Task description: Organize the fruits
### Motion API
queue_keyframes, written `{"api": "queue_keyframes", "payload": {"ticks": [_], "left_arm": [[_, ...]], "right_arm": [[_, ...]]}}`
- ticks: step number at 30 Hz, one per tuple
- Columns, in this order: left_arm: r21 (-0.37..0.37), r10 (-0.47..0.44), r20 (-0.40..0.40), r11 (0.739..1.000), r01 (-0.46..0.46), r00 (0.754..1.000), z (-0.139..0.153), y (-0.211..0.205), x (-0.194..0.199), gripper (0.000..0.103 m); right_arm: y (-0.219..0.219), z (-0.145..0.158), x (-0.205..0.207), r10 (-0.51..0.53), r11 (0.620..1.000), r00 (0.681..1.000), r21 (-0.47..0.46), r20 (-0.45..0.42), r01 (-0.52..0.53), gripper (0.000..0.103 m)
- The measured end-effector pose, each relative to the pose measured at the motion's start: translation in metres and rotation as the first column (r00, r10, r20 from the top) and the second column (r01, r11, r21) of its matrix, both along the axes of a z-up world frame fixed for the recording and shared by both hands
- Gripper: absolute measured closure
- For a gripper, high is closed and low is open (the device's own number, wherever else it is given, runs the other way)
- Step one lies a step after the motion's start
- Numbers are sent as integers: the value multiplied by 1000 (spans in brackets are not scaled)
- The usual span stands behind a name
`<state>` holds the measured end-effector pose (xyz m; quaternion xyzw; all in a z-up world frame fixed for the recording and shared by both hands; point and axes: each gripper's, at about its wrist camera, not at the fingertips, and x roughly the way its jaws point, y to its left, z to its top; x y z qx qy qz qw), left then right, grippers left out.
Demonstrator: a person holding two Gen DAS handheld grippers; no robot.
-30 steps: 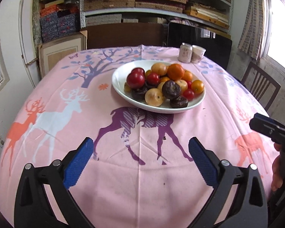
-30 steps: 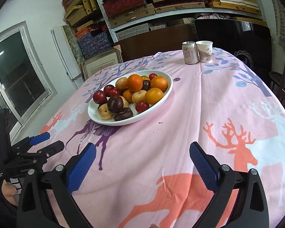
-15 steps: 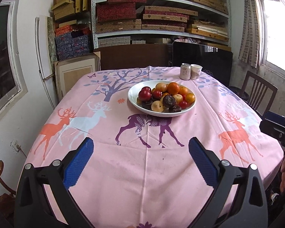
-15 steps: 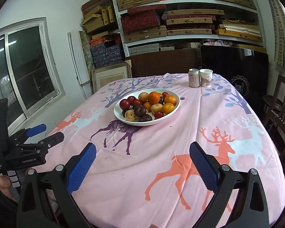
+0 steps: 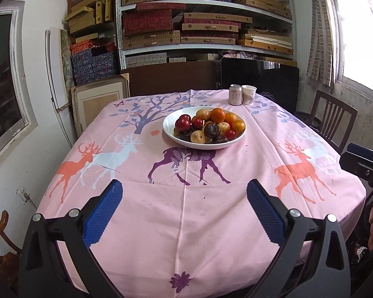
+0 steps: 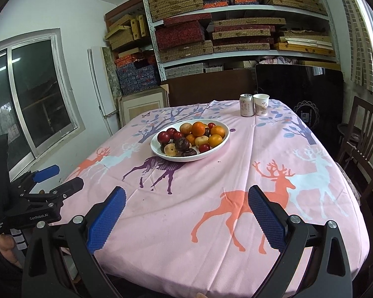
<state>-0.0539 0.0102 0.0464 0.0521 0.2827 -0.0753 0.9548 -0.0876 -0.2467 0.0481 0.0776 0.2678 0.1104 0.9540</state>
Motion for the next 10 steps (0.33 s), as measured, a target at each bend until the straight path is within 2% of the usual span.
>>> {"api": "queue_keyframes", "payload": {"ticks": [3,10], "left_arm": [[-3,10,-24,1000,-10,1000,-5,0,7,5],[-1,38,-18,999,-38,999,-6,6,10,5]], "right_arm": [[-1,-6,5,2,1000,1000,10,-22,-2,4],[0,-11,5,1,1000,1000,4,-31,-1,4]]}}
